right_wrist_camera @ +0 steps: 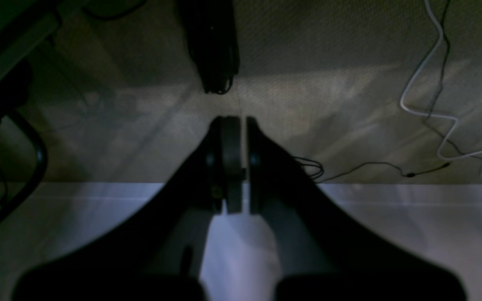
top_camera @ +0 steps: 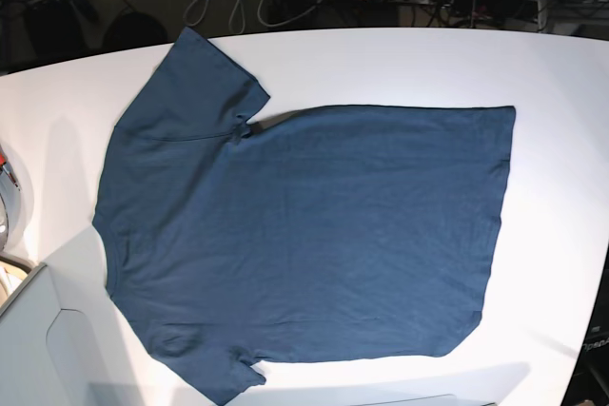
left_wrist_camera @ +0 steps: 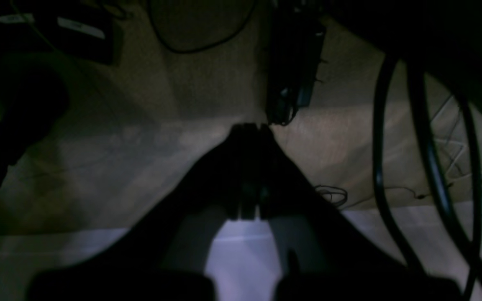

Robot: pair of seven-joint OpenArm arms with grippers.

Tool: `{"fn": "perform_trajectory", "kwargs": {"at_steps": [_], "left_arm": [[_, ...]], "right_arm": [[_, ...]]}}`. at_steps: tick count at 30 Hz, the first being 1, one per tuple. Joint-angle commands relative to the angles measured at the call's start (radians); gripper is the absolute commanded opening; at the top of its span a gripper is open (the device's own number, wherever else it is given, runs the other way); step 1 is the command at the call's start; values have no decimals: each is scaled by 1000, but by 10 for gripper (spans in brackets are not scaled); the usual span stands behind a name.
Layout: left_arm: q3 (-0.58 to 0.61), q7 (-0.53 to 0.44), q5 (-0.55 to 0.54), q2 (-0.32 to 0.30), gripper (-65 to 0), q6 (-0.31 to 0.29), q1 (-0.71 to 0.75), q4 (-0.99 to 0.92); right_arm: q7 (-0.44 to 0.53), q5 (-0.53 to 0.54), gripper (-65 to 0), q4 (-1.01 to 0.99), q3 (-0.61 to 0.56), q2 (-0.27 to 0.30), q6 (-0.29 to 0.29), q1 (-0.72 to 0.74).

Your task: Fold the T-shirt properly

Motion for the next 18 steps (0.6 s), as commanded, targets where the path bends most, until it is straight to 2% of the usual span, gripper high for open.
{"fn": "perform_trajectory", "kwargs": {"at_steps": [1, 6, 11, 18], "left_arm": [[1, 2, 2, -1, -650, -2, 7, 0], [0, 2, -1, -1, -650, -2, 19, 5], [1, 2, -1, -1, -650, -2, 70, 97], [1, 3, -1, -2, -650, -2, 139, 189]], "right_arm": [[-9, -4, -650, 2, -2, 8, 21, -5], [-3, -4, -650, 2, -1, 15, 23, -19], [-3, -4, -650, 11, -1, 15, 24, -36], [-32, -4, -650, 300, -2, 16, 21, -196]]}}
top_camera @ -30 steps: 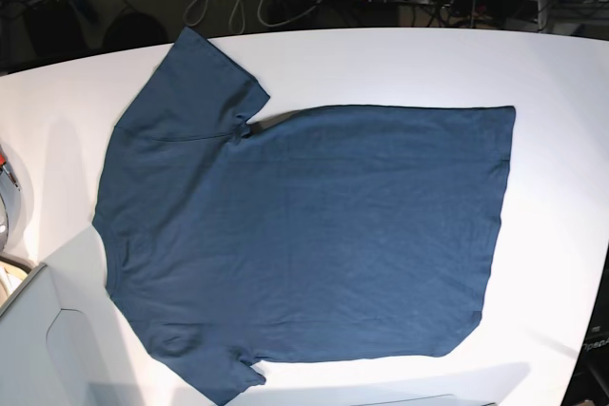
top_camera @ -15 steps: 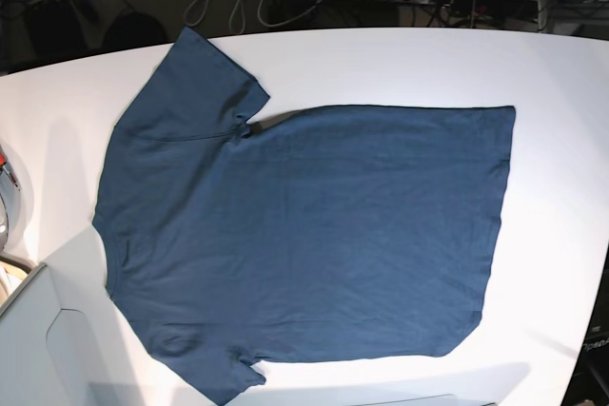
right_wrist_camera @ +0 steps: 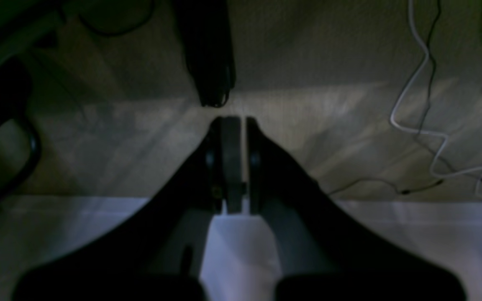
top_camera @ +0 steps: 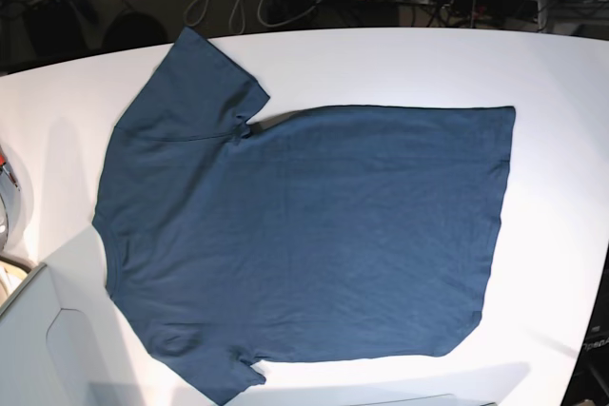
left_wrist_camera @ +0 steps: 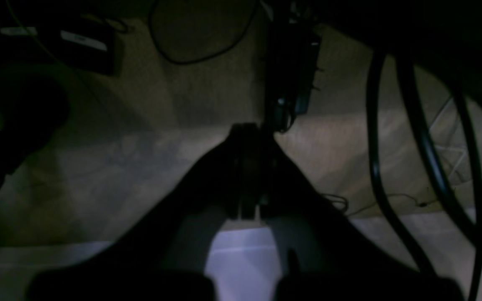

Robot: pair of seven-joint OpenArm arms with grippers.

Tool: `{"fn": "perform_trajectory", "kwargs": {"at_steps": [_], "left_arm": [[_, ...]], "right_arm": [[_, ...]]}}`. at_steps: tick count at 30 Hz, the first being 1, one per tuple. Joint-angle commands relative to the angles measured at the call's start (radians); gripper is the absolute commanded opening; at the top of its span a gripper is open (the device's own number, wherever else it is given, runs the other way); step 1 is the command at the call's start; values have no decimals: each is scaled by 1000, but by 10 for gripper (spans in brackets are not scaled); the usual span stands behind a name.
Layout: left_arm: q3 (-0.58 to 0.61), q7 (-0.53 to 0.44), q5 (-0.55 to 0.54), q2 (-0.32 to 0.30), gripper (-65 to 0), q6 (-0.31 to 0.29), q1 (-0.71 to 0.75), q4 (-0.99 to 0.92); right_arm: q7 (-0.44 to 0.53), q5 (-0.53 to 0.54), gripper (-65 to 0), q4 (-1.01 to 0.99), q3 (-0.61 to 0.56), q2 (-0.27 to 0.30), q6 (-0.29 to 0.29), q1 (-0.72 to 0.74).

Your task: Fold the T-shirt properly

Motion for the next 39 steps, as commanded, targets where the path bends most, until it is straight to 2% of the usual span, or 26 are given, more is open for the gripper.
{"fn": "perform_trajectory", "kwargs": {"at_steps": [1, 5, 7, 11, 16, 20, 27, 33, 38, 39], "left_arm": [[1, -2, -1, -2, -650, -2, 21, 19], [1, 1, -1, -2, -650, -2, 80, 112], [-2, 45, -2, -11, -650, -2, 130, 197], [-6, 181, -4, -37, -650, -2, 257, 471], [-9, 289, -4, -77, -650, -2, 453, 898], [-29, 305, -4, -97, -650, -2, 578, 1145], [-112, 305, -4, -105, -650, -2, 703, 1426], [-163, 305, -4, -111, -650, -2, 737, 1568], [-203, 305, -4, -103, -647, -2, 711, 1634], [-207, 305, -4, -103, -615, -2, 702, 1651]], "right_arm": [[-19, 0, -650, 41, -2, 2, 21, -31], [-48, 0, -650, 211, -2, 15, 21, -119], [-65, 0, -650, 306, -2, 18, 21, -172], [-97, 0, -650, 519, -1, 51, 21, -289], [-128, 0, -650, 842, 4, 91, 21, -468], [-184, 0, -650, 1061, 30, 114, 21, -573], [-296, -2, -650, 1357, 75, 125, 21, -669], [-384, -2, -650, 1566, 128, 128, 24, -694], [-462, 0, -648, 1595, 133, 147, 25, -629], [-476, 0, -648, 1596, 133, 148, 27, -616]]}}
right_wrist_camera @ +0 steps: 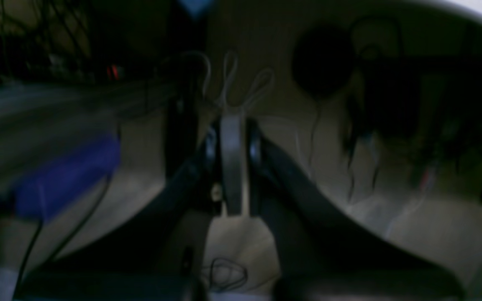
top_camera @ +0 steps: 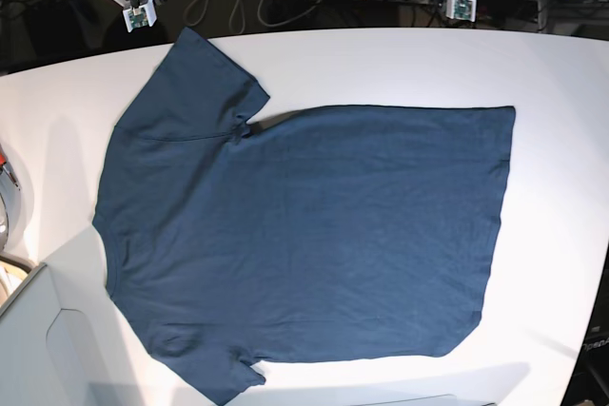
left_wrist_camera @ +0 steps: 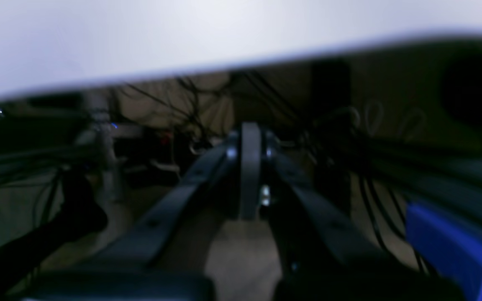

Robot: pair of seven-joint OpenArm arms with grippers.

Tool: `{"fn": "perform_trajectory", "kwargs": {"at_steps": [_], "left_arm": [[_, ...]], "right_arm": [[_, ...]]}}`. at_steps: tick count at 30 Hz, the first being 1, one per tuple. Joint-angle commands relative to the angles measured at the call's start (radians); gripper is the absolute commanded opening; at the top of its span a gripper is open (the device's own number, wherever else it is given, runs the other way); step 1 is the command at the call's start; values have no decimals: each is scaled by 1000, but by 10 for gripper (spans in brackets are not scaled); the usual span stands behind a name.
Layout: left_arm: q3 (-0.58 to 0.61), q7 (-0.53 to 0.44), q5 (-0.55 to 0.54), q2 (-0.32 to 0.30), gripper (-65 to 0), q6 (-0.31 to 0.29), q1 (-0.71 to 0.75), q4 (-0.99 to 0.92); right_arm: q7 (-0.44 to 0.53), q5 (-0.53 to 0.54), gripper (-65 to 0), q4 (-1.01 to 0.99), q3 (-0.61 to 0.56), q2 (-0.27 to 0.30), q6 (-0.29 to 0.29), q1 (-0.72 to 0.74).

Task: Fold the T-shirt properly
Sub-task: 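Lower both grippers to the shirt's shoulder corners and pinch them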

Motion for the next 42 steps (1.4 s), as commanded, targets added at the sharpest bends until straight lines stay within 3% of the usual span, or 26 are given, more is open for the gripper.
{"fn": "perform_trajectory", "kwargs": {"at_steps": [1, 4, 8, 11, 16, 28, 35, 42], "left_arm": [[-6, -24, -4, -1, -574, 3, -1, 35], [-42, -27, -7, 1, -449, 3, -21, 72], [-120, -22, -131, -9, -308, 2, -93, 87], [-181, -22, -248, -39, -293, 2, -127, 84], [-250, -22, -360, -62, -289, 2, -225, 9], [-355, -22, -366, -74, -288, 0, -431, -237], [-348, -24, -366, -90, -288, 0, -549, -361], [-275, -31, -366, -90, -289, 0, -563, -413]], "right_arm": [[2, -2, -642, 20, 4, 6, 13, -2], [2, -2, -558, 22, 7, 2, 54, 27], [2, -2, -356, 22, 7, 0, 57, 72], [2, -1, -286, 23, 7, 0, 57, 99], [0, -1, -289, 23, 5, -1, 57, 156], [-9, 1, -289, 19, 1, -1, 57, 182], [-9, -1, -289, 17, 1, -1, 57, 181], [-9, -1, -289, 16, 1, -1, 57, 176]]}}
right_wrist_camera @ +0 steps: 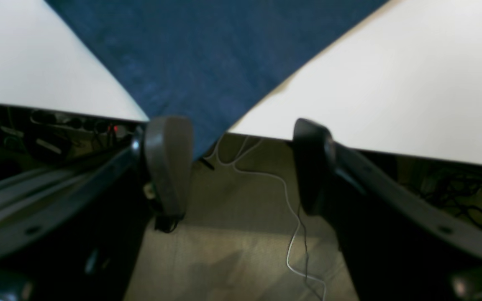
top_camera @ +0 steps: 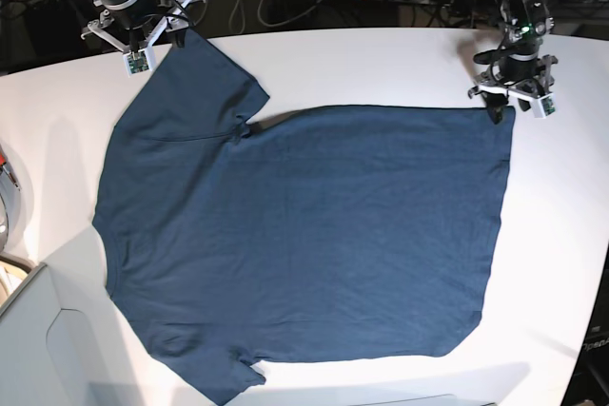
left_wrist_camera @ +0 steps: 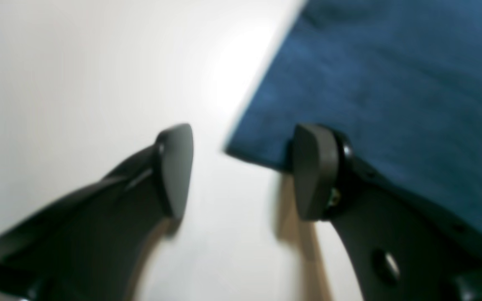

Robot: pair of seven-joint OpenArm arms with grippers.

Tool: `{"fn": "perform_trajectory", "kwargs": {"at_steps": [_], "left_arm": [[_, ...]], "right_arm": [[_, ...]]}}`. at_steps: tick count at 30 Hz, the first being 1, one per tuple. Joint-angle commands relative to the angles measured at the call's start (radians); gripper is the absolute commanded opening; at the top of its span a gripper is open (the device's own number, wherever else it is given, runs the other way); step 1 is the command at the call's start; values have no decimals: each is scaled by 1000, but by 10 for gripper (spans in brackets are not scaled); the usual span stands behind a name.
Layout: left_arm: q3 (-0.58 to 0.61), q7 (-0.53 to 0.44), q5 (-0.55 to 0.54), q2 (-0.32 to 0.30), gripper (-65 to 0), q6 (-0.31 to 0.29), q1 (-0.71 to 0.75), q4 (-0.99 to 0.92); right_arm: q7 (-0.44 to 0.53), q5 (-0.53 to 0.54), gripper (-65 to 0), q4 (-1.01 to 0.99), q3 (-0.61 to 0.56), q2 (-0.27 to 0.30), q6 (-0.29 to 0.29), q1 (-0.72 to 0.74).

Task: Fold the T-shirt properly
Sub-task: 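Lower both grippers to the shirt's shoulder corners and pinch them, then lift the shoulder corners with both grippers and pull them toward the hem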

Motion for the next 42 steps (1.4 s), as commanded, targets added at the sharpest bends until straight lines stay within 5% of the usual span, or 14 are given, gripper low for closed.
{"fn": "perform_trajectory", "kwargs": {"at_steps": [1, 7, 15, 42], "left_arm": [[-2, 5, -6, -12, -290, 2, -10, 5], [0, 5, -6, -14, -327, 2, -22, -32], [0, 5, -6, -12, -648, 0, -24, -24], [-9, 6, -6, -3, -650, 0, -16, 119]], "right_arm": [[16, -2, -289, 13, 3, 4, 12, -8], [16, -2, -289, 11, 3, 4, 12, -12], [24, -1, -285, 11, 3, 2, 12, -4], [27, -2, -306, -251, -47, -18, 12, 180]]}}
